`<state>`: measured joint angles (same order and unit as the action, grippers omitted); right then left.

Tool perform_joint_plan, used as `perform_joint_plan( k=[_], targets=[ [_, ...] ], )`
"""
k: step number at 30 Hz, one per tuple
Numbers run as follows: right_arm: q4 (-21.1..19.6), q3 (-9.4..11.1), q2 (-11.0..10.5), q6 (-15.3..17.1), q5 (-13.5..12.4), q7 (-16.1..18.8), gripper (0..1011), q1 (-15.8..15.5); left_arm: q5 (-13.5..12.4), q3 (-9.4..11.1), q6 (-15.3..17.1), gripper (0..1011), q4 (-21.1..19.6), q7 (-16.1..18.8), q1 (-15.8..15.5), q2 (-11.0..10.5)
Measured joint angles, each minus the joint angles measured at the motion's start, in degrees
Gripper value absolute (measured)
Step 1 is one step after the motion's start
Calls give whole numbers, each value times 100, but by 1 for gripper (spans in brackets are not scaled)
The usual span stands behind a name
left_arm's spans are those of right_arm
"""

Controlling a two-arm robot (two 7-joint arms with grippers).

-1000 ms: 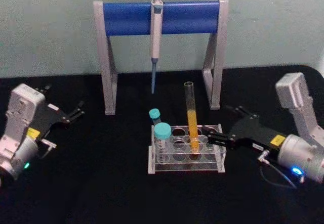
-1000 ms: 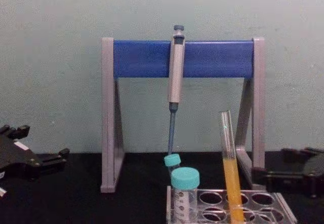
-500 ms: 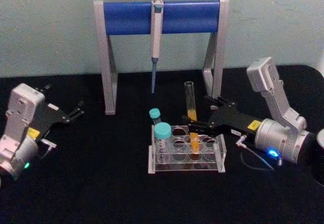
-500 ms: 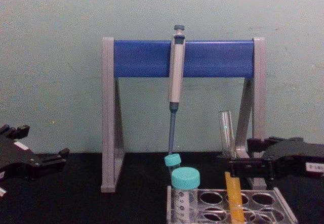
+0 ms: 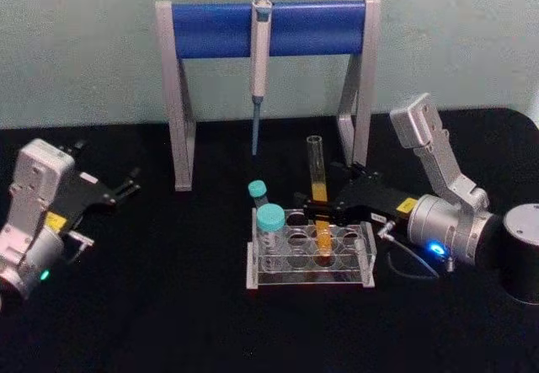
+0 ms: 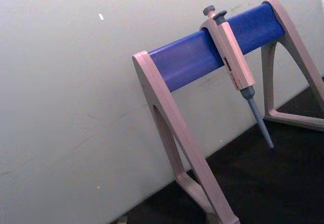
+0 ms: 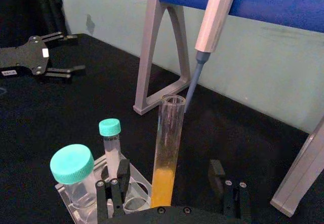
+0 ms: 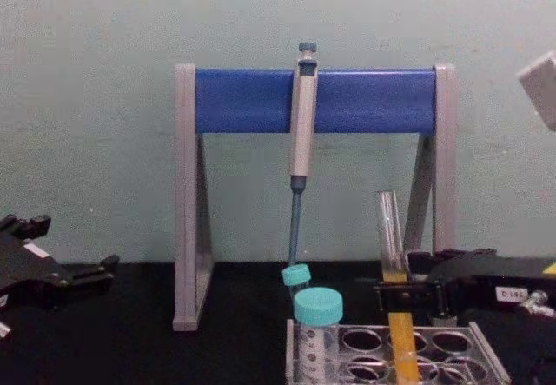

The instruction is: Pick up the test tube from the test tube rack, shake it, then place it back into the test tube rack.

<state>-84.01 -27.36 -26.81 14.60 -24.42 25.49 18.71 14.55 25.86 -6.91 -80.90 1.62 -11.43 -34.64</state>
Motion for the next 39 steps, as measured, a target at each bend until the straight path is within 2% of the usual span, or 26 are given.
perform_joint_plan(
  k=[12, 26, 32, 39],
  targets=[
    [113, -16, 144, 26, 7, -11, 1000, 82, 0, 0, 0, 1001, 0, 0, 0, 0],
    [109, -16, 137, 22, 9, -11, 1000, 79, 0, 0, 0, 1002, 0, 0, 0, 0],
    [106, -14, 134, 19, 8, -12, 903, 77, 0, 0, 0, 1001, 0, 0, 0, 0],
    [102, -10, 131, 16, 7, -14, 662, 73, 0, 0, 0, 1001, 0, 0, 0, 0]
  ],
)
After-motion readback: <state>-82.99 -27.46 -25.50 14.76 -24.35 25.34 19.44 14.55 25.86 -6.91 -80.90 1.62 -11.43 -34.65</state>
